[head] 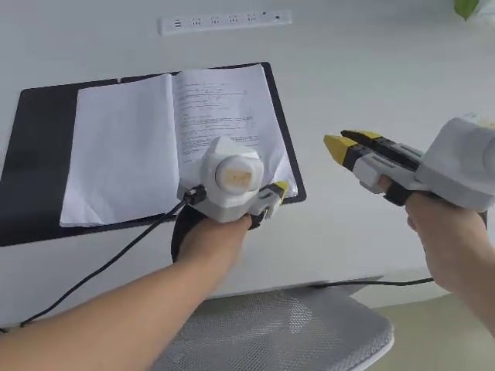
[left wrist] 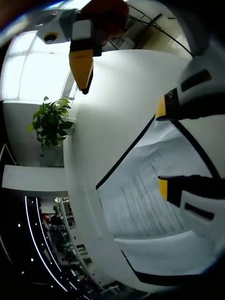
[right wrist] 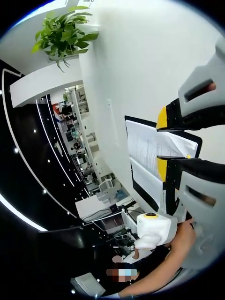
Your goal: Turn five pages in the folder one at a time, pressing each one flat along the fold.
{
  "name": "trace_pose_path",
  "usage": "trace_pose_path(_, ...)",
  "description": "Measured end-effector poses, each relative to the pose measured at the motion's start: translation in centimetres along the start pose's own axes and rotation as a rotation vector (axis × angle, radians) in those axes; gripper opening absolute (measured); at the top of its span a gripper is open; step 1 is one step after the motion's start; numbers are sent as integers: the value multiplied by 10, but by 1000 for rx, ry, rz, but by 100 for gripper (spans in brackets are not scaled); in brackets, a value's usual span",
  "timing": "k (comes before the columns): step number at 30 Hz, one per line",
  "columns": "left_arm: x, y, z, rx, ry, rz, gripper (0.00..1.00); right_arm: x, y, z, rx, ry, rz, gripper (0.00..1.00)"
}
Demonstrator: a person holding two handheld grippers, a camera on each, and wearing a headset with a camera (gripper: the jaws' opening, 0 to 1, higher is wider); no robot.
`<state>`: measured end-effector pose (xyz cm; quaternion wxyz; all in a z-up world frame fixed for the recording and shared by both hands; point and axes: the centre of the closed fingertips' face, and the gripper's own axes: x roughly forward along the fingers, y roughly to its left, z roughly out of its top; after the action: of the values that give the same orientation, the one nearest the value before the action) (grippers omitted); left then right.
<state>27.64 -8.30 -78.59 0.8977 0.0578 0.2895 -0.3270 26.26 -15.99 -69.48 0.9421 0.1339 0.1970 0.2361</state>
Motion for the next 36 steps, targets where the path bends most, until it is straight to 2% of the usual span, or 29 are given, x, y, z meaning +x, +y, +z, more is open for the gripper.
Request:
trace_pose_path(2,2,2,-1,-12,1,8,45,2,-2,-4,7,9,-2,19)
trace_pose_path(4,5,4,-3,4,5,14,45,4,-3,-5,22,7,6,19)
trace_pose_path(9,9,8,-13,17,45,35,44,8,-4,-7,35,10,7,19)
trace_pose_path(16,10,9,-16,56,41,54,42,13,-4,-9,41,17,20,18)
trace_pose_path(24,10,9,-15,62,39,61,40,15,-6,-14,44,27,24,19)
trace_pose_path(31,11,6,-15,76,37,49,31,19,-3,-19,46,37,34,19)
trace_pose_path(36,11,8,-15,77,30,56,26,23,-1,-24,42,50,41,19)
